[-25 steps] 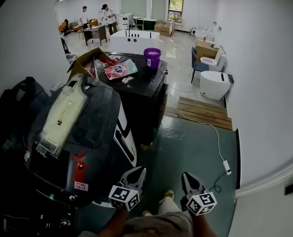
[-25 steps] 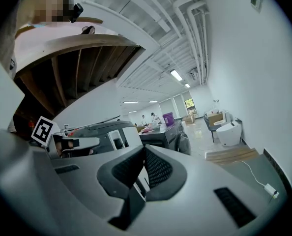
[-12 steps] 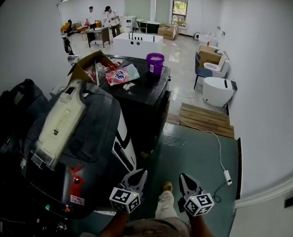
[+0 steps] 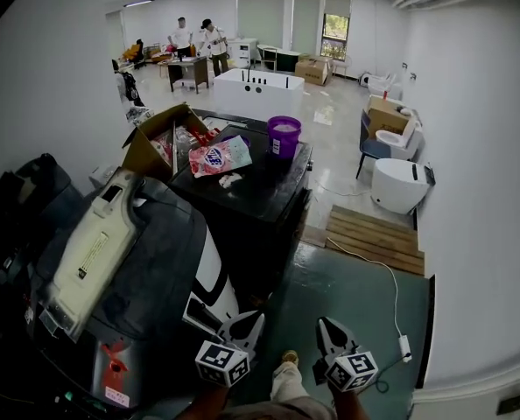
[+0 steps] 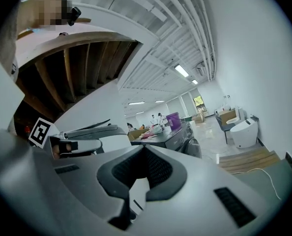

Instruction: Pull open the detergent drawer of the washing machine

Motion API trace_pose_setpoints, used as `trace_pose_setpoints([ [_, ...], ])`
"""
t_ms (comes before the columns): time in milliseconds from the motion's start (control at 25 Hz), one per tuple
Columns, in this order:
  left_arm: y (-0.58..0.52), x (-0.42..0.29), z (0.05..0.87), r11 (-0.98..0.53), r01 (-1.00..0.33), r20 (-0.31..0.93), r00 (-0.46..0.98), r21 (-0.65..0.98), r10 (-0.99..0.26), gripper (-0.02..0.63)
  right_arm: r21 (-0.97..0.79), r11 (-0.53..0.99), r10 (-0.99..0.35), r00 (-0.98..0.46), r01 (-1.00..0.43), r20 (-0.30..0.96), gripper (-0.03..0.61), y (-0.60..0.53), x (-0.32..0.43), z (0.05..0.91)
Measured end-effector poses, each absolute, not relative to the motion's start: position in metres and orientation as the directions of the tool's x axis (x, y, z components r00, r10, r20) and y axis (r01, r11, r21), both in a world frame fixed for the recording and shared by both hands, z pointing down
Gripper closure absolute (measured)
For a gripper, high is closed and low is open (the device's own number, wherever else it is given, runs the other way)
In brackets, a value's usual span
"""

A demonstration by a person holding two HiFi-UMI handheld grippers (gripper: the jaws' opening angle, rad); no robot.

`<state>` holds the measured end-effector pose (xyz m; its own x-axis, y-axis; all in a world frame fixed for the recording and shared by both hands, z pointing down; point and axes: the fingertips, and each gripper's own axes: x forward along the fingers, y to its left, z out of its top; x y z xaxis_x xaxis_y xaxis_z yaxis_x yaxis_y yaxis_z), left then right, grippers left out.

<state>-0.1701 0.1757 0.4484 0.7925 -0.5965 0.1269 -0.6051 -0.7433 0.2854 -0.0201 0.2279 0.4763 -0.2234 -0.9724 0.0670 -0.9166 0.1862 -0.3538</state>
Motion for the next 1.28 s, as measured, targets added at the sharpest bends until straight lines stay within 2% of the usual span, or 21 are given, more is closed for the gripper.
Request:
trace_pose_setpoints([
  [400,0.081,-0.124,0.446,-0.689,-0.678,0.172,0.733,0.255,-0.658,0.592,-0.363,0.257,-0.949,-0.305,-0.896,0.079,0.575,0.129,0.042,0.47],
  [640,0.036,-0.098,0.435,-0.647,-0.714,0.143,0.694,0.267,-0.706,0.592,-0.375,0.291,-0.936,-0.342,-0.88,0.078,0.575,0.082,0.075,0.472],
  [1280,-0.035,-0.065,0.431,-0.621,-0.744,0.121,0.659,0.249,-0.742,0.592,-0.384,0.357,-0.909,-0.412,-0.852,0.069,0.575,0.005,0.104,0.477],
])
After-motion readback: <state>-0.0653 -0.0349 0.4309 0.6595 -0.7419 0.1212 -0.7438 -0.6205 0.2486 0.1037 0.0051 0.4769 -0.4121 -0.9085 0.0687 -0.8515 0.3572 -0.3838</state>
